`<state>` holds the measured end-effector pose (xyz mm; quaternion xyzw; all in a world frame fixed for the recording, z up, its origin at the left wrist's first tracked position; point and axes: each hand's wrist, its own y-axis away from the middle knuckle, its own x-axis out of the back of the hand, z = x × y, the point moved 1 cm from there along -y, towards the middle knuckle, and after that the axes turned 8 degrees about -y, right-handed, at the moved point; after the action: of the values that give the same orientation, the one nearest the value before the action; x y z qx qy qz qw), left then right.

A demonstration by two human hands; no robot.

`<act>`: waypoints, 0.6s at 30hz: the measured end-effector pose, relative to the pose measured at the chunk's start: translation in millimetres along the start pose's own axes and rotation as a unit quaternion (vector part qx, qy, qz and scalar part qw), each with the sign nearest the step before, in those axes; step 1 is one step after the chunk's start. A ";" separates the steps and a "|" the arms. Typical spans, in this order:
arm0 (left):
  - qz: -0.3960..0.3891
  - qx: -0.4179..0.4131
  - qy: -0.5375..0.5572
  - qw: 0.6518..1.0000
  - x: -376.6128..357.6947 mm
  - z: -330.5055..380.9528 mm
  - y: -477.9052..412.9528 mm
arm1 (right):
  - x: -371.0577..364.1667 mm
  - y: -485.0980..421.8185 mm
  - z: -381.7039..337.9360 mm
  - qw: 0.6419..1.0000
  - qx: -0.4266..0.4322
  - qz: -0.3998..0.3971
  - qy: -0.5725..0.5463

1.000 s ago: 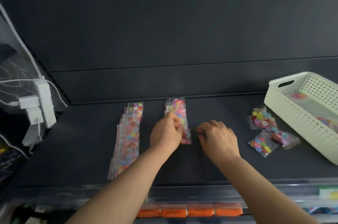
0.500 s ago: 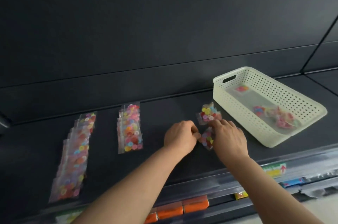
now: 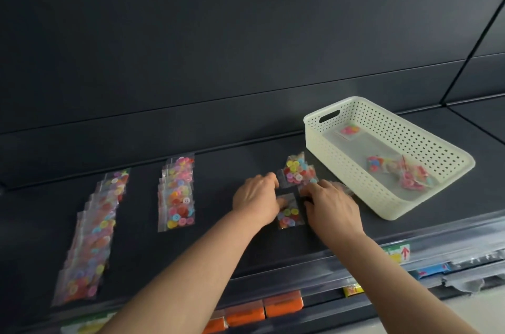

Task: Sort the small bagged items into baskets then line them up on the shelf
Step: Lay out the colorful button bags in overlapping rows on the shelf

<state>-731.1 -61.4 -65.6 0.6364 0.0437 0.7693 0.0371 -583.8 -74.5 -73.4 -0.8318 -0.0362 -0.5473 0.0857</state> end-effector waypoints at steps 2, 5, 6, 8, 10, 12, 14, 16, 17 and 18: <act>-0.013 -0.006 -0.005 1.000 -2.6 -1.5 -0.9 | 0.6 -1.8 0.5 1.000 0.001 -0.006 0.007; -0.005 -0.007 0.001 1.000 -2.2 -3.8 1.2 | 2.6 -3.2 -1.7 1.000 -0.003 -0.006 -0.012; 0.015 0.004 0.023 1.000 0.0 -6.1 2.3 | 1.9 -3.8 -3.5 0.999 -0.004 -0.003 -0.033; 0.062 0.040 0.097 0.993 6.6 -13.7 4.1 | -0.8 -5.0 -9.6 0.994 -0.005 -0.008 -0.105; 0.091 0.059 0.176 0.978 11.7 -22.8 6.9 | -4.7 -6.9 -16.9 0.980 -0.013 -0.041 -0.194; 0.105 0.054 0.234 0.965 16.0 -30.4 11.7 | -8.2 -8.2 -23.9 0.966 -0.027 -0.081 -0.243; 0.111 0.045 0.270 0.955 19.8 -38.9 18.6 | -11.9 -10.0 -32.1 0.959 -0.027 -0.091 -0.265; 0.105 0.050 0.303 0.946 21.1 -49.0 26.1 | -16.7 -12.3 -42.5 0.948 -0.019 -0.092 -0.303; 0.104 0.059 0.323 0.939 20.9 -53.9 29.0 | -18.1 -12.5 -47.7 0.937 -0.023 -0.101 -0.335; 0.107 0.074 0.340 0.931 21.0 -61.0 32.6 | -19.6 -12.2 -54.6 0.920 -0.030 -0.116 -0.372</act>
<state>-795.0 -92.6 -52.8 0.3387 0.0426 0.9335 -0.1097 -642.8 -71.7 -69.0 -0.9676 -0.1454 -0.2050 -0.0236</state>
